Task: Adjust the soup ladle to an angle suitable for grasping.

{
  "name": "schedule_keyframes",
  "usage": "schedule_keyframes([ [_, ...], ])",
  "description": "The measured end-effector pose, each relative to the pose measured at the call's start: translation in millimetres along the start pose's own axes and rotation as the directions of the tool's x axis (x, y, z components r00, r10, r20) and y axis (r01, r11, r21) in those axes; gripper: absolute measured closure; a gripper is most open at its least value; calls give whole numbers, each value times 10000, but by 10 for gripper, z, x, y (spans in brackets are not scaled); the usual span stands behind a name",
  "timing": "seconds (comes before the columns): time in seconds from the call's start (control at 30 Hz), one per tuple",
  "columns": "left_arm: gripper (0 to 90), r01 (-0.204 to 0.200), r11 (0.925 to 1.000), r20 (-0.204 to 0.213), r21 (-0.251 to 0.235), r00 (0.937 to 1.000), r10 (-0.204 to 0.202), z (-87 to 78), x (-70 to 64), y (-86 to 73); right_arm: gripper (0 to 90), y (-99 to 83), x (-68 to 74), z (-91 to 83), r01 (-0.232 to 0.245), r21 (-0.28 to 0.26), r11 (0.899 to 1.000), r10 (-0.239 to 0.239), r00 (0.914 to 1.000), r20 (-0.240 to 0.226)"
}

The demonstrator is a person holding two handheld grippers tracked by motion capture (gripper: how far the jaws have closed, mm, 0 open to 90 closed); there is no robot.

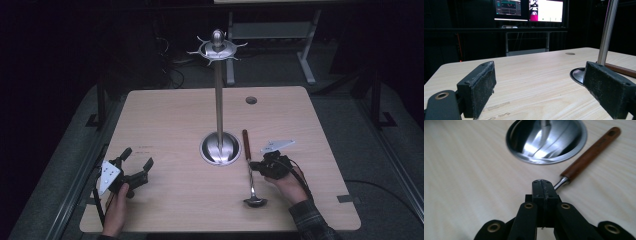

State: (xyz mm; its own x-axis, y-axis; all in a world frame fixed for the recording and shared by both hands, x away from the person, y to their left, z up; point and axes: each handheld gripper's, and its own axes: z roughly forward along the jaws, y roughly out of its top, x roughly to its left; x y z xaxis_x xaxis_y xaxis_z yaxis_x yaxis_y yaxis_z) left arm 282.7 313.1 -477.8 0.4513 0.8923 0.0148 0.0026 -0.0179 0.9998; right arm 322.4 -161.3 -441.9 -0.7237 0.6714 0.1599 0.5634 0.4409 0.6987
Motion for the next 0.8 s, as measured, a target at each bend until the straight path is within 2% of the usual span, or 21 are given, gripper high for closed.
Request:
schedule_keyframes([
  [0.1, 106, -10, 10000, 5, -11, 10000, 10, 0, 1, -1, 897, 4, 105, -22, 54, 476, 9989, -46, 9998, -175],
  [0.13, 106, -8, 10000, 5, -7, 10000, 8, 0, 1, -1, 897, -5, 164, -19, -80, 747, 9972, 104, 9994, -322],
  [0.23, 106, -14, 10000, 20, 1, 10000, 14, 0, 2, -1, 897, -45, 264, 12, -52, 1266, 9919, 115, 9987, -493],
  [0.33, 106, -20, 10000, 19, -6, 10000, 20, 0, 2, -1, 897, -66, 332, 57, 151, 1545, 9879, -67, 9985, -543],
  [0.47, 106, -20, 10000, 16, -3, 10000, 20, 0, 2, -1, 897, -59, 350, 107, 216, 1708, 9851, -128, 9985, -524],
  [0.6, 106, -20, 10000, 17, -3, 10000, 20, 0, 2, -1, 897, -69, 367, 156, 269, 2070, 9780, -182, 9989, -440],
  [0.8, 106, -15, 10000, 18, -6, 10000, 15, 0, 2, -1, 897, -82, 347, 145, 260, 2349, 9717, -191, 9993, -315],
])
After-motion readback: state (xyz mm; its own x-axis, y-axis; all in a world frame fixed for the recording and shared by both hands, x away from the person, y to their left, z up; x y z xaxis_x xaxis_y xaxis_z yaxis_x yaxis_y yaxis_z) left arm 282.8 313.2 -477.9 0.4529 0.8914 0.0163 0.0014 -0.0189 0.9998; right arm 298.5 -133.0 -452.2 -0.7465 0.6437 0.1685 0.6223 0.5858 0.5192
